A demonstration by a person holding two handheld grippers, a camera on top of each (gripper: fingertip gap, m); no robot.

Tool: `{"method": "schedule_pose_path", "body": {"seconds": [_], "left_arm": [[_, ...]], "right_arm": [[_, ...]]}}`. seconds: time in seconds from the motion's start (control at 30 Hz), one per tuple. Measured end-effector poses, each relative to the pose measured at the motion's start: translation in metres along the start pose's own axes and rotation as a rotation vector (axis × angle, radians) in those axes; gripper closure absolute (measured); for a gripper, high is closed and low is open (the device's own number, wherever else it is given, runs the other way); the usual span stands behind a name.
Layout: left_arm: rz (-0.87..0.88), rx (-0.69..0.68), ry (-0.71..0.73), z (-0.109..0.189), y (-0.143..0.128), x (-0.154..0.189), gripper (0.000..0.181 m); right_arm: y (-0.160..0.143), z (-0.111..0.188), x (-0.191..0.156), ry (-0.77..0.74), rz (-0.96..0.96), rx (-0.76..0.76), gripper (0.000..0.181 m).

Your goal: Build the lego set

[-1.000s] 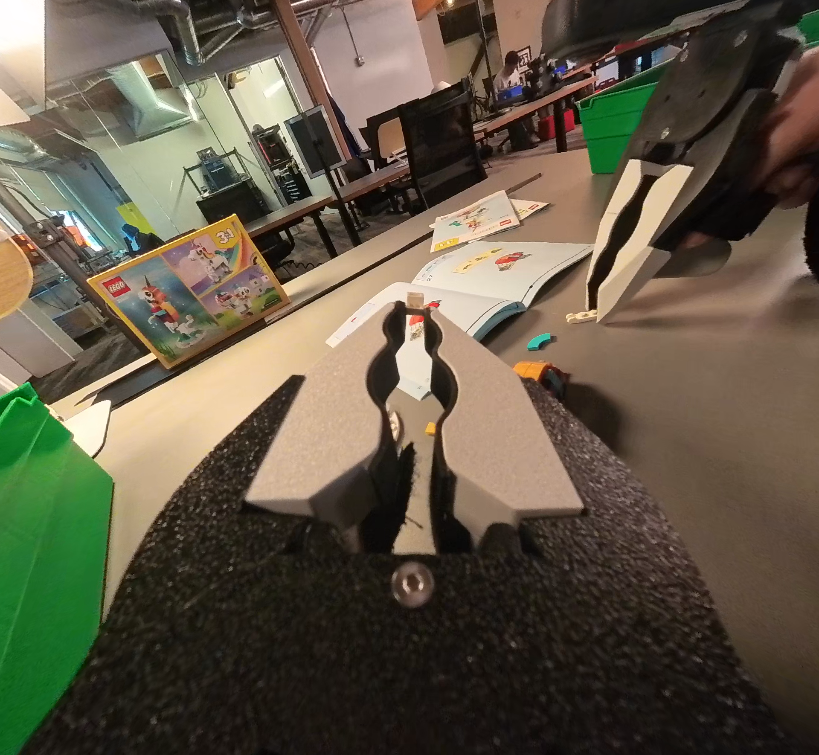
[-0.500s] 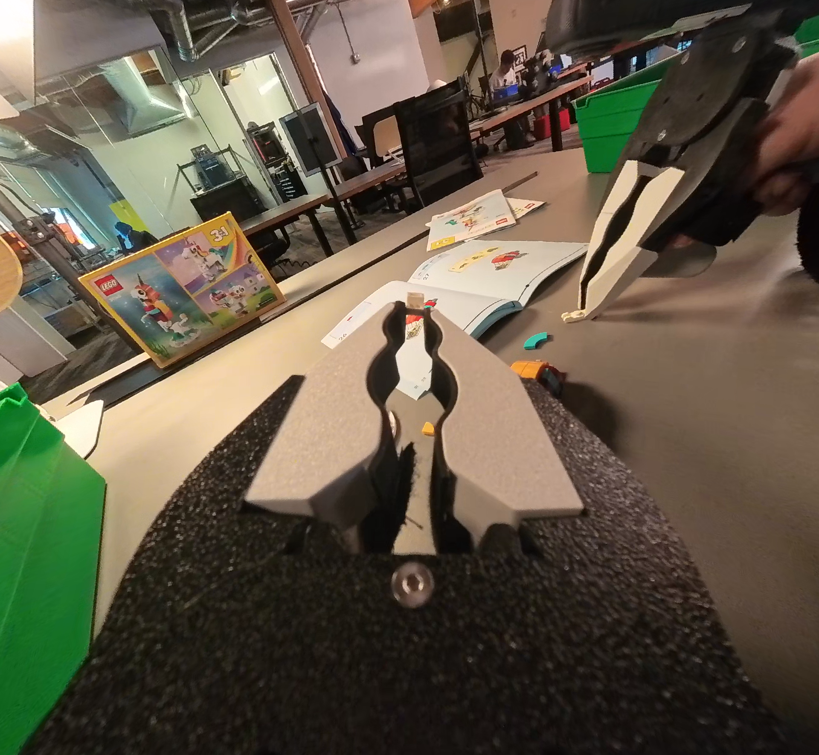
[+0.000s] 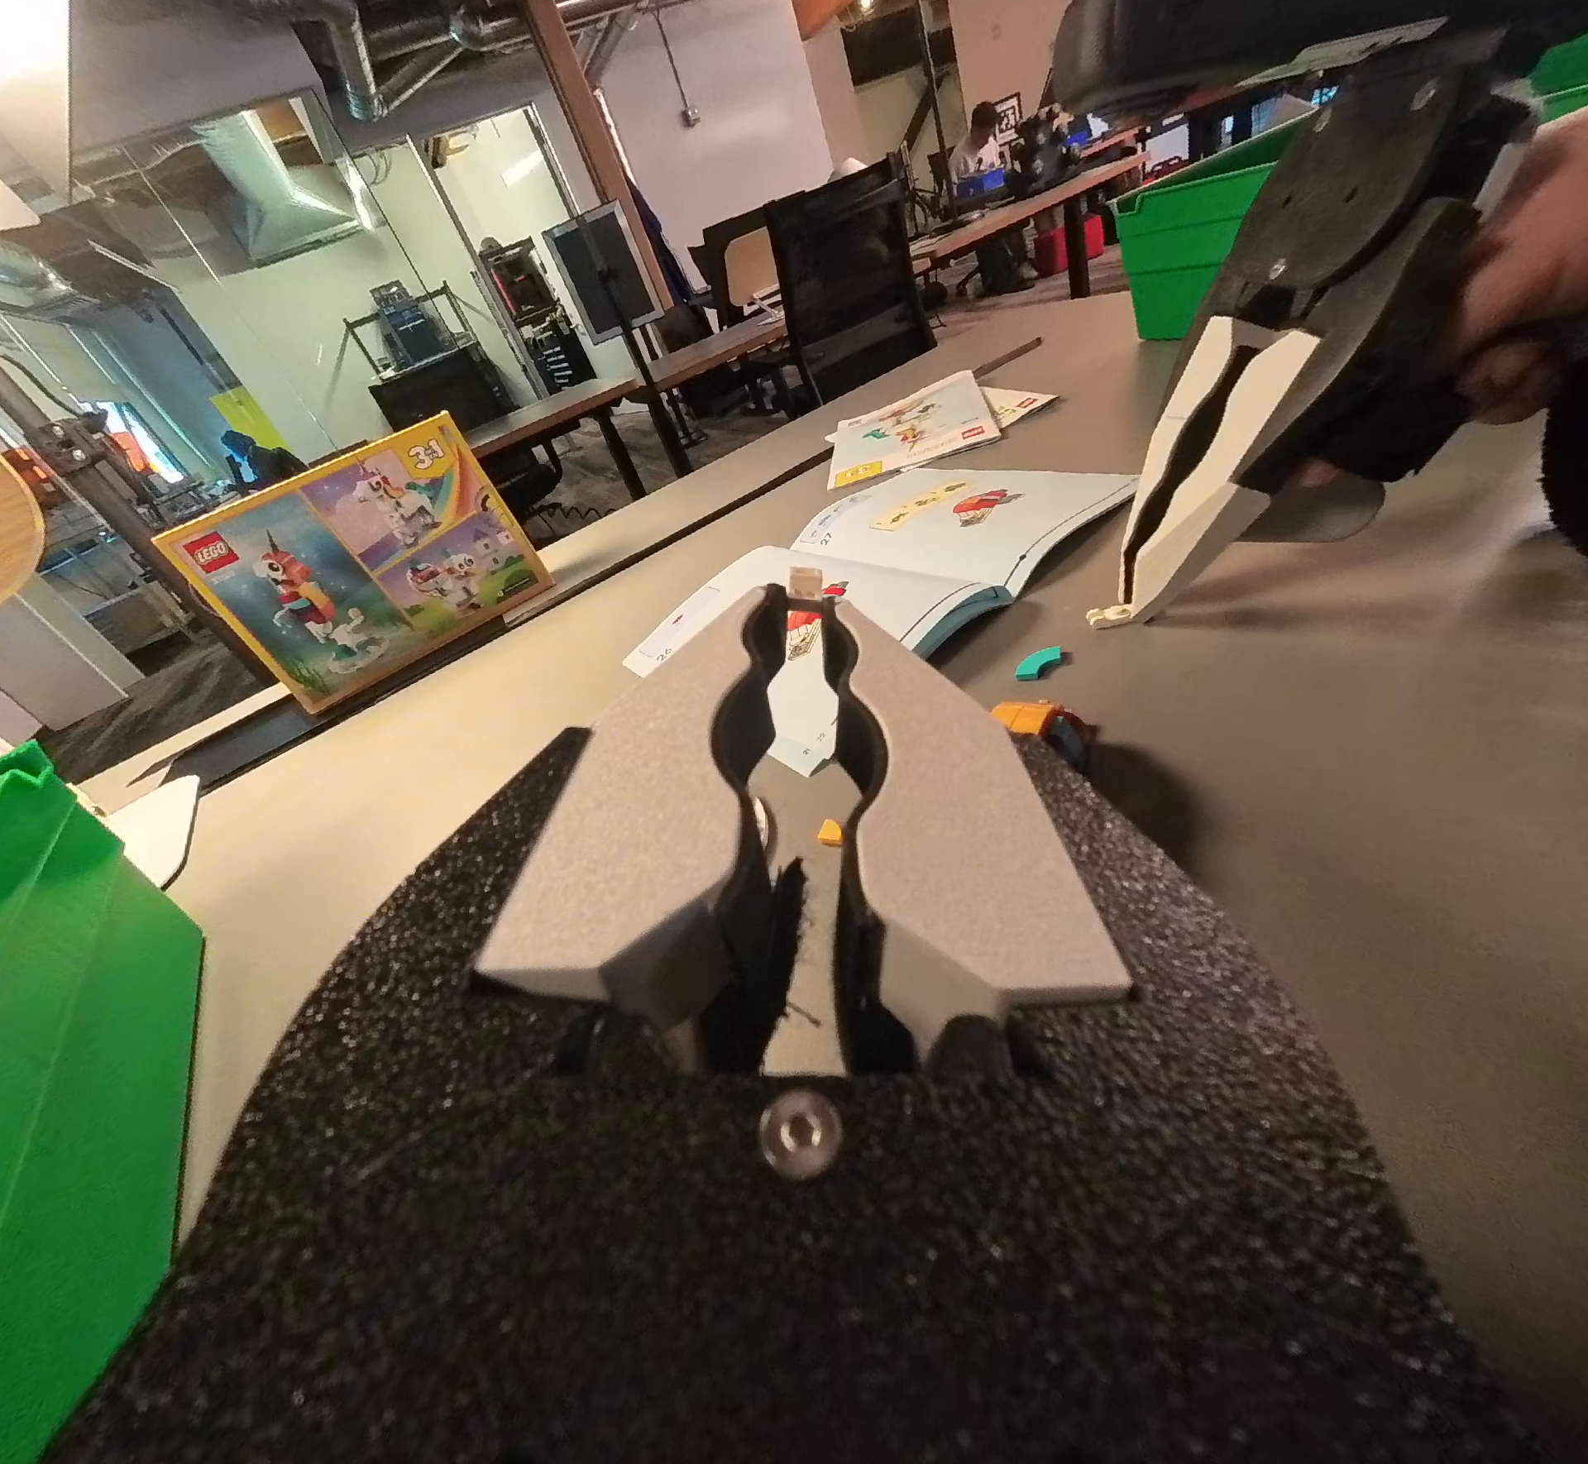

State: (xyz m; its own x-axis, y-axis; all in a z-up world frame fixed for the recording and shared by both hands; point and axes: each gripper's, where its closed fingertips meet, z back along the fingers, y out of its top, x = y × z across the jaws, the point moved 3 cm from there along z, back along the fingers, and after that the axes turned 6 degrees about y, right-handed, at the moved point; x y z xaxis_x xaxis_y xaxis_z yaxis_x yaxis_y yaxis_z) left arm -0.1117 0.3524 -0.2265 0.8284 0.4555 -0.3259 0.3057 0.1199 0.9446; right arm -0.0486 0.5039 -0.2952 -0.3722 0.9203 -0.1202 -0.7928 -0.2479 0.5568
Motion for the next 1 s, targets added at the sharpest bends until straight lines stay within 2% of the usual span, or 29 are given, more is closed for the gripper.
{"method": "schedule_pose_path", "body": {"seconds": [0.87, 1.0], "left_arm": [[0.007, 0.004, 0.005, 0.0033, 0.0015, -0.0004, 0.176], [0.008, 0.006, 0.005, 0.0041, 0.0023, -0.0004, 0.176]], "right_arm": [[0.0004, -0.0005, 0.0001, 0.003, -0.013, 0.016, 0.175], [0.0009, -0.0005, -0.0019, 0.015, -0.025, 0.025, 0.168]]}}
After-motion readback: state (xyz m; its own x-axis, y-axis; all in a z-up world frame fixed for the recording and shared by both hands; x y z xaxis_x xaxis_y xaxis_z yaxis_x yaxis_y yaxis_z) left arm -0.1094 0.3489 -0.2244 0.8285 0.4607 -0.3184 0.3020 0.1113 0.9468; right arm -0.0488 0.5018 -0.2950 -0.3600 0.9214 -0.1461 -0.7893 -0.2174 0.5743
